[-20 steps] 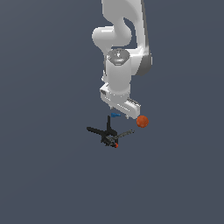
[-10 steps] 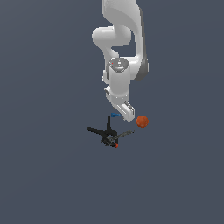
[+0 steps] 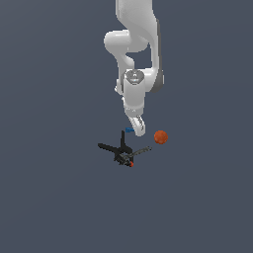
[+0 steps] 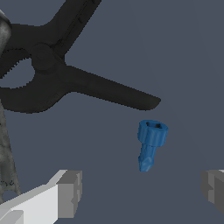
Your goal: Pick up a designated object from a clutter of objects.
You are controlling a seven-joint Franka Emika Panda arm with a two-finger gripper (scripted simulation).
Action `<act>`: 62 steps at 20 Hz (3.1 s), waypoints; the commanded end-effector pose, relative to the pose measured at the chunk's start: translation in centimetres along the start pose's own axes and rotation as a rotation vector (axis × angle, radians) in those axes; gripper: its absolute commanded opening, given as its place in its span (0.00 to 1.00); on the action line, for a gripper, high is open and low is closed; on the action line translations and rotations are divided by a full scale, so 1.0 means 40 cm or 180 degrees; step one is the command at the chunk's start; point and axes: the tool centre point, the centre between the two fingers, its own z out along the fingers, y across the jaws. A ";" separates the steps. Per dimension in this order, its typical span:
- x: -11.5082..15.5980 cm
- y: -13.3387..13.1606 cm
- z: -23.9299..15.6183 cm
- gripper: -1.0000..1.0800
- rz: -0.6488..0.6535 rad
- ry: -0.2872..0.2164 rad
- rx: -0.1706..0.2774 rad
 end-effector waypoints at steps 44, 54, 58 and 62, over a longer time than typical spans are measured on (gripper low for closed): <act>0.002 0.060 0.159 0.00 0.0516 0.0086 0.0003; 0.000 0.057 0.153 0.00 0.0518 0.0087 0.0005; -0.005 0.048 0.138 0.00 0.0518 0.0087 0.0005; -0.013 0.034 0.111 0.00 0.0519 0.0086 0.0004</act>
